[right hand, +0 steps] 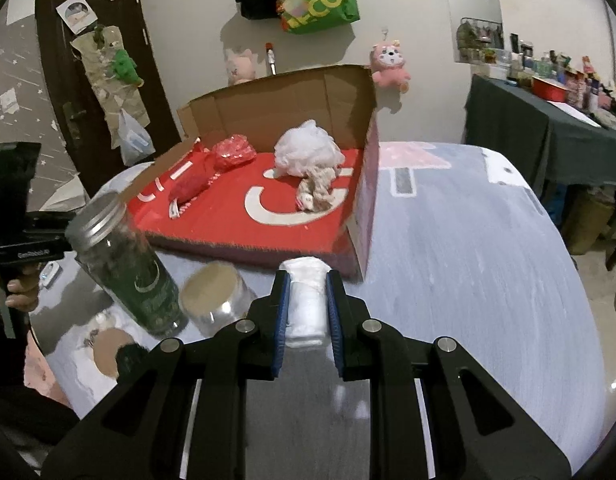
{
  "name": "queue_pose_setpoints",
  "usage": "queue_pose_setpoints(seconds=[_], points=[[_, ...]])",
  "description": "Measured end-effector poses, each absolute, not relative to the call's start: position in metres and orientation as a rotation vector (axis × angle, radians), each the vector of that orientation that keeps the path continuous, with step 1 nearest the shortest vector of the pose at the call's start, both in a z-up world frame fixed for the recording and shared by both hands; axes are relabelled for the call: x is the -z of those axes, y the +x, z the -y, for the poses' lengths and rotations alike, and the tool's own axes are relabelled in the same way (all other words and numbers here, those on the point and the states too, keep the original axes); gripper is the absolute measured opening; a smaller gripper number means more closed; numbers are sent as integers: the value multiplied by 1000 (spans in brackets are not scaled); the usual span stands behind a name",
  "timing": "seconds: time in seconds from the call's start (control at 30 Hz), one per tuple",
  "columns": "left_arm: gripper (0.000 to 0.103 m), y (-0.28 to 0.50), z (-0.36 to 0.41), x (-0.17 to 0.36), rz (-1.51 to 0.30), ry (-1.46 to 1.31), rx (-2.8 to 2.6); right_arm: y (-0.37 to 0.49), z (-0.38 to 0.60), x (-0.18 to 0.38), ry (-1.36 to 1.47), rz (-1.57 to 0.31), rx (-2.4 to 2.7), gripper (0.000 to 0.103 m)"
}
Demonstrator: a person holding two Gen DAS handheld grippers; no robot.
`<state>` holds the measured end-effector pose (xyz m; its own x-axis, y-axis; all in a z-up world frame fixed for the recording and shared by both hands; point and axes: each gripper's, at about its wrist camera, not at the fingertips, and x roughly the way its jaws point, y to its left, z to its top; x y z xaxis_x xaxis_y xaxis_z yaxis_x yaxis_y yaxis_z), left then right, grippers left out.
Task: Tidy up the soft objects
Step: 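Carry the white cloth and rolled towel over the box with both tools, then lower both items into the box and open both tools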
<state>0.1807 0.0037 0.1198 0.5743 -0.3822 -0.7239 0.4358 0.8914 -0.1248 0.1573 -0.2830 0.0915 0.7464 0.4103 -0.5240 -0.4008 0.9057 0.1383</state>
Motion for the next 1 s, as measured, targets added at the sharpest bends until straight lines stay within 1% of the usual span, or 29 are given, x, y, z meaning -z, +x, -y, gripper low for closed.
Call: queue_pose_setpoints(seconds=[0.43,0.67,1.0], points=[[17,230,-6,-135,-863,45,538,209,251,-129,28,-636,-607,17],[17,275,1,-134,-894,87,558,261,216,-135,1,-745,-663,17],[17,338,23,-111,-1003,158,578,339,166,-125,-56,-930,-643,18]])
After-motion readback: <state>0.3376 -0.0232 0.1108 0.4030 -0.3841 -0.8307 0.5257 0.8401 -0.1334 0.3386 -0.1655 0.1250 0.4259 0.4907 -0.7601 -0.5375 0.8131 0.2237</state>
